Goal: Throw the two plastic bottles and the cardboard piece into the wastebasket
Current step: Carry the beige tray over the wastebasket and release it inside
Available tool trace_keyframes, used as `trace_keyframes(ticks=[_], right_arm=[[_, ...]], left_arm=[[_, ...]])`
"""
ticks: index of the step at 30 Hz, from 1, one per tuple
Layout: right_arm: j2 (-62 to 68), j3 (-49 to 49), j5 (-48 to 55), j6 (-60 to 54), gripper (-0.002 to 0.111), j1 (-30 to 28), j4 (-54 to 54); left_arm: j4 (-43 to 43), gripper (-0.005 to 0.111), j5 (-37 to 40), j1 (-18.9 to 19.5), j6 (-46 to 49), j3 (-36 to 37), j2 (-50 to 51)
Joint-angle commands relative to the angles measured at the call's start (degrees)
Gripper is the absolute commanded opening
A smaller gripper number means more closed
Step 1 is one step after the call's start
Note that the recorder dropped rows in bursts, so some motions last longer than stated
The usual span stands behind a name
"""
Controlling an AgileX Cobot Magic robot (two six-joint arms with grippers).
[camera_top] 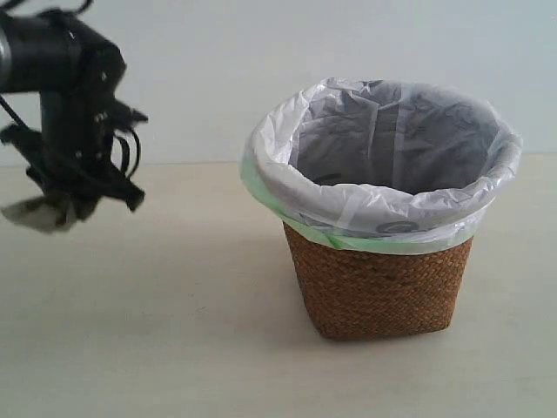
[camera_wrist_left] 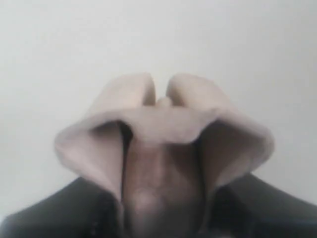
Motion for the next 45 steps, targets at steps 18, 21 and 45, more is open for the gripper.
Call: trace_keyframes(ticks=[18,21,45], right_arm=[[-0.32,-0.06,-0.54,-0.27,0.002,0.08,-0.46],[-0.32,-0.06,-0.54,-0.27,0.002,0.08,-0.46],[-0.32,-0.06,-0.54,-0.27,0.002,0.08,-0.46]], left_arm=[[-45.71,0.014,-8.98,-2.84,28.32,-15.97,-8.13],[-58.43,0.012,-17.26,-5.13,37.03,-17.72,-10.70],[-41.41,0.007,-5.45,-7.35,29.78,-18.82,-9.64]])
